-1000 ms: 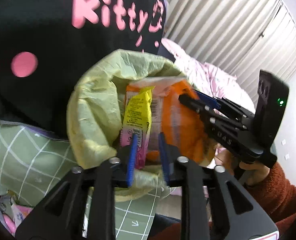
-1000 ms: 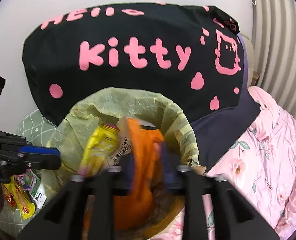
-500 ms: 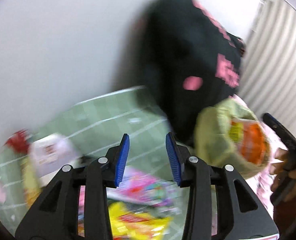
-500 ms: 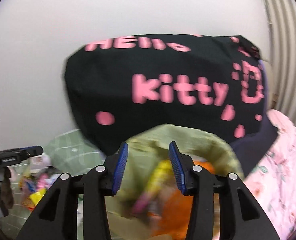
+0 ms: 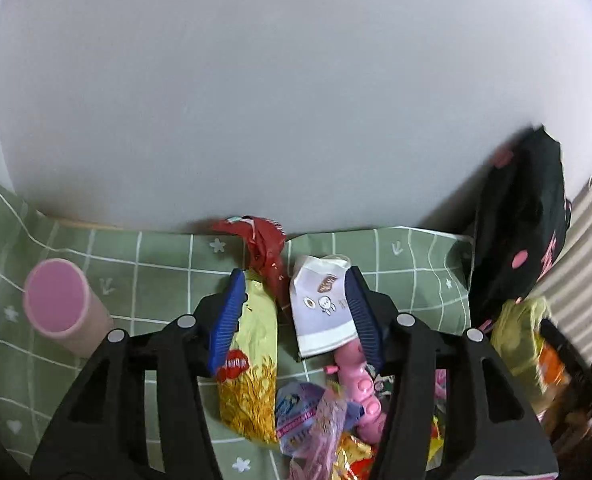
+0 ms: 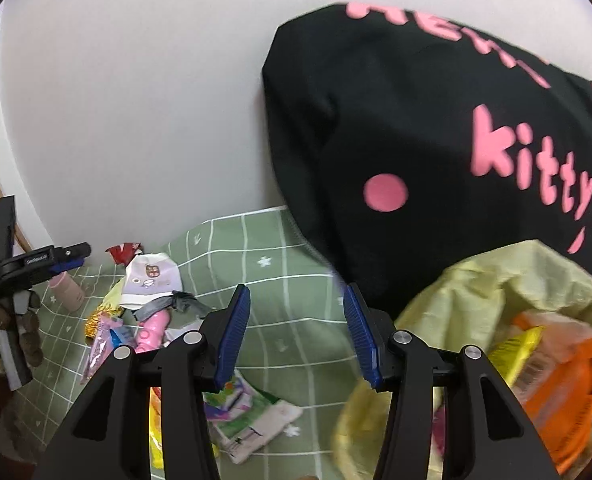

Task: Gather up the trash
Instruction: 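Grasp the red wrapper with the left gripper while the right gripper grasps the white cup wrapper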

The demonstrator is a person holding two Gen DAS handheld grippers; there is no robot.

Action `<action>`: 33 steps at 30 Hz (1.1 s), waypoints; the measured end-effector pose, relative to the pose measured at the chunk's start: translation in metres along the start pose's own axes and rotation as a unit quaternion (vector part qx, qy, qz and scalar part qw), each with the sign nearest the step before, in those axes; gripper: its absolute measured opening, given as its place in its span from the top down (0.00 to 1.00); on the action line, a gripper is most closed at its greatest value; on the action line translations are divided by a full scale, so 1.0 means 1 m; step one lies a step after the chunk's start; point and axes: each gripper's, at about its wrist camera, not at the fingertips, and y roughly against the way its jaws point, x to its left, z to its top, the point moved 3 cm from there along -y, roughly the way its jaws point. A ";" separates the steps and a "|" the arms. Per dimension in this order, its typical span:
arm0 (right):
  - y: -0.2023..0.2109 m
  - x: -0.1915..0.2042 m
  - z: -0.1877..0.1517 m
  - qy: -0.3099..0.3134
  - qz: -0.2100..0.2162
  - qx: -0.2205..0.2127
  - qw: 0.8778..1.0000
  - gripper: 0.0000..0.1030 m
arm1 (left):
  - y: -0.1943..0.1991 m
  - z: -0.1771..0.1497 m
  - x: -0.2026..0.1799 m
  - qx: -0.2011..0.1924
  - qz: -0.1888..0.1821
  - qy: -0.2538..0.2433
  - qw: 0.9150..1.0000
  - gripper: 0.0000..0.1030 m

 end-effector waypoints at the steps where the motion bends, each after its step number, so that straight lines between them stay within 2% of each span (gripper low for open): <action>1: -0.004 0.005 -0.001 0.001 0.005 0.003 1.000 0.55 | -0.008 0.002 0.002 0.003 0.006 0.001 1.000 0.52; 7: -0.020 0.029 -0.005 0.032 0.022 0.018 0.999 0.55 | -0.051 0.018 0.010 0.016 0.058 0.012 0.998 0.52; 9: -0.026 0.033 -0.006 0.041 0.024 0.025 0.999 0.55 | -0.069 0.023 0.015 0.036 0.073 0.028 0.996 0.53; 10: -0.029 0.035 -0.006 0.043 0.027 0.028 0.998 0.55 | -0.076 0.024 0.018 0.050 0.077 0.037 0.995 0.56; 11: -0.034 0.038 -0.005 0.045 0.032 0.033 0.998 0.55 | -0.084 0.025 0.020 0.066 0.076 0.046 0.994 0.70; 13: -0.044 0.045 -0.004 0.054 0.043 0.042 0.997 0.55 | -0.087 0.025 0.023 0.076 0.076 0.054 0.993 0.70; 16: -0.057 0.056 -0.002 0.066 0.062 0.050 0.995 0.55 | -0.066 0.024 0.021 0.061 0.065 0.046 0.995 0.71; 19: -0.074 0.071 0.001 0.075 0.091 0.059 0.991 0.55 | -0.030 0.019 0.021 0.044 0.028 0.062 0.997 0.71; 23: -0.103 0.105 0.010 0.106 0.156 0.074 0.979 0.55 | 0.022 0.009 0.022 0.013 -0.004 0.058 0.998 0.71; 27: -0.135 0.140 0.017 0.129 0.202 0.104 0.965 0.55 | 0.051 -0.008 0.031 0.018 0.014 0.047 0.999 0.71; 33: -0.177 0.179 0.012 0.157 0.222 0.144 0.952 0.54 | 0.066 -0.042 0.043 0.031 0.056 0.040 0.997 0.70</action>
